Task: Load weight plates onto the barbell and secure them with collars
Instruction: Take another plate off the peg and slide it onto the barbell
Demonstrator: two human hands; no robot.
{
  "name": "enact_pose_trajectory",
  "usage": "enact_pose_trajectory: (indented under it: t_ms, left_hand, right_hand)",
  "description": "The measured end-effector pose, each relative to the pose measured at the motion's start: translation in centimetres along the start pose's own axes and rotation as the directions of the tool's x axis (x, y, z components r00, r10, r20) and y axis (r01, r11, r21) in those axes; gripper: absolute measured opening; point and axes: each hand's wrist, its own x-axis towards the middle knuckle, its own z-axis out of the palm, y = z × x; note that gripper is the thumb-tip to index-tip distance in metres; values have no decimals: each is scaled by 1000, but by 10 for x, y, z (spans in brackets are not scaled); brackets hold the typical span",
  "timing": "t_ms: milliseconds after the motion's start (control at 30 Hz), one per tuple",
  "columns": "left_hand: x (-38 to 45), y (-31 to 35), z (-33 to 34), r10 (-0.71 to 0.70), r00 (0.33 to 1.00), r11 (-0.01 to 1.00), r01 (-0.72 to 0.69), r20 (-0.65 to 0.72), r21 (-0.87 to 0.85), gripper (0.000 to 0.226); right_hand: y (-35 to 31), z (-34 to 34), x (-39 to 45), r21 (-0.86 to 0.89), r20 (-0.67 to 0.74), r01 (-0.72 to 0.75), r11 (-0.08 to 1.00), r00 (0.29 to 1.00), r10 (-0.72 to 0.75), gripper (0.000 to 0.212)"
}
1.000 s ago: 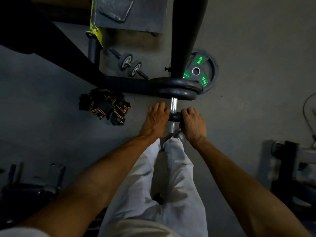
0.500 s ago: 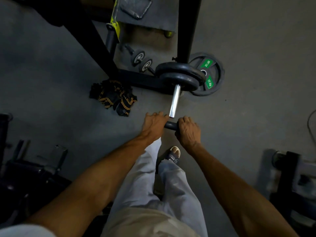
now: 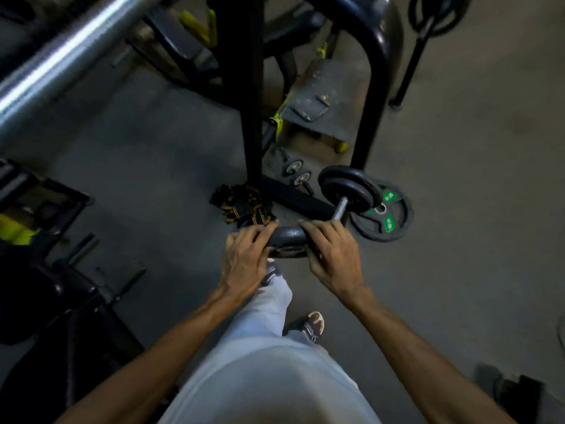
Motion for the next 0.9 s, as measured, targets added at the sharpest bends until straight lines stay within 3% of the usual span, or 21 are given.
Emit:
enact_pose_trajectory:
  t_ms: [133, 267, 367, 467, 600, 800, 900]
  left_hand:
    - [-5, -3, -65, 11, 940, 999, -21, -341, -25, 58]
    - [-20, -11, -132, 25, 789, 998, -50, -614, -25, 56]
    - [-30, -26, -180, 30, 669, 998, -59, -743, -13, 47]
    - [-37, -57, -226, 35, 609, 995, -98, -792, -32, 46]
    - [-52, -117, -276, 70, 598, 993, -122, -798, -4, 49]
    - [-52, -202, -330, 135, 550, 989, -122, -824, 80, 48]
    - [-42, -236, -351, 161, 579, 981, -179, -799, 69, 48]
  right_hand:
    - [-58, -25, 44, 47, -191, 175, 983, 968, -163, 58]
    - [-123, -48, 80, 70, -359, 378, 923, 873, -331, 41]
    - [-173, -56, 104, 82, -434, 504, 860, 795, -425, 50]
    - [-225, -51, 128, 134, -455, 585, 800, 754, -475, 48]
    - [-297, -28, 149, 161, -503, 616, 771, 723, -472, 48]
    - [-382, 21, 180, 113, -566, 582, 806, 704, -429, 41]
    - [-410, 39, 192, 114, -588, 520, 846, 722, -365, 47]
